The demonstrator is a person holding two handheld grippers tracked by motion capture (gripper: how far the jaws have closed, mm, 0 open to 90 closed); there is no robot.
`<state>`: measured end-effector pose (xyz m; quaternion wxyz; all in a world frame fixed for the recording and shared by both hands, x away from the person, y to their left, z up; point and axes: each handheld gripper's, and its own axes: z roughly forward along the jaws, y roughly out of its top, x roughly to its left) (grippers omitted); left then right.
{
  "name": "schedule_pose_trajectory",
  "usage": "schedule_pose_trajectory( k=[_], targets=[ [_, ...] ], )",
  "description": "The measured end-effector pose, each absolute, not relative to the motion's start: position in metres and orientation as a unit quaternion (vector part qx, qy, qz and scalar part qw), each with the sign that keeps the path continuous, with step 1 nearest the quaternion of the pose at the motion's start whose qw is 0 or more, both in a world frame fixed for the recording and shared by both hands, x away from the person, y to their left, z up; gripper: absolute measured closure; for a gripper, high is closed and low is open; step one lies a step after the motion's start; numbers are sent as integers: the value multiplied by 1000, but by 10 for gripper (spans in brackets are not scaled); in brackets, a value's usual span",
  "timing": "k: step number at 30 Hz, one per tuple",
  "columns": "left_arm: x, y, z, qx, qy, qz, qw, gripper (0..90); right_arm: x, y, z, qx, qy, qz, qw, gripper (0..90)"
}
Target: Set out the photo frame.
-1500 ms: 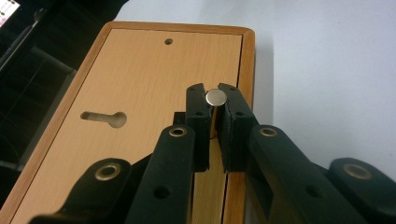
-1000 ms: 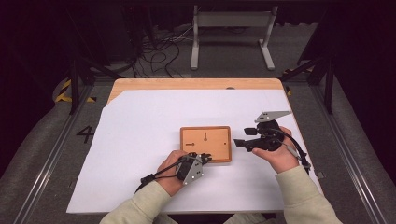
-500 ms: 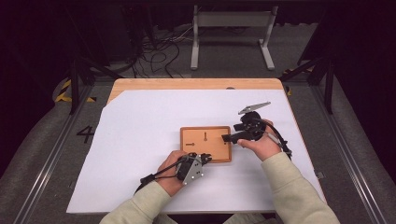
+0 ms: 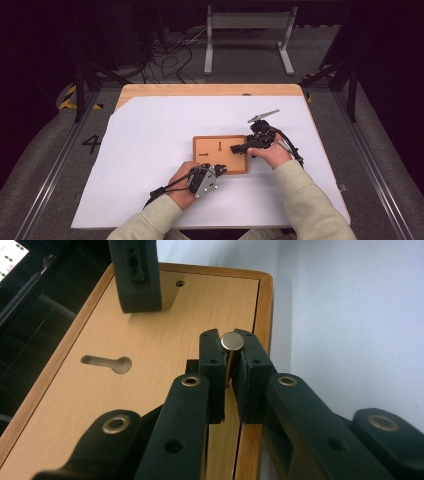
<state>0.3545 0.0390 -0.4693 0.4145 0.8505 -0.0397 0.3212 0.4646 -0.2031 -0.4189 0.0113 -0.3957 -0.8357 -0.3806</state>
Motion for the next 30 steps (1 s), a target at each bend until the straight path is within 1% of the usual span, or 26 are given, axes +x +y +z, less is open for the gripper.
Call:
schedule_pose_trajectory(
  k=[4,6,10,12,13,14,16,17,19,20,22,25,30],
  targets=[
    [354,39,-470,850,-39,321,415,840,468,-200,-423,-392,-831,-393,27,216],
    [355,39,-470,848,-41,320,420,840,469,-197,-425,-385,-832,-397,43,267],
    [354,39,-469,851,-40,319,415,837,469,-198,-427,-380,-831,-400,68,311],
    [355,38,-469,854,-35,312,414,819,469,-199,-427,-377,-832,-401,70,321],
    [355,38,-469,859,-22,296,418,819,469,-199,-426,-374,-833,-401,71,327],
    [357,38,-468,862,-9,272,427,753,469,-200,-425,-370,-835,-401,71,334],
    [357,40,-467,864,-4,266,428,673,468,-200,-425,-368,-836,-400,70,338],
    [358,44,-464,866,14,254,431,630,467,-201,-424,-367,-838,-399,69,341],
    [359,48,-462,867,21,248,432,571,467,-201,-424,-364,-839,-399,68,344],
    [359,53,-459,868,28,238,435,571,466,-201,-423,-363,-839,-399,67,347],
    [358,59,-455,871,44,221,436,466,464,-201,-421,-360,-842,-397,63,355],
    [356,70,-448,868,56,209,447,409,462,-201,-419,-354,-845,-396,57,362],
    [350,97,-437,860,88,189,465,380,450,-200,-411,-334,-856,-393,29,385]
  ],
)
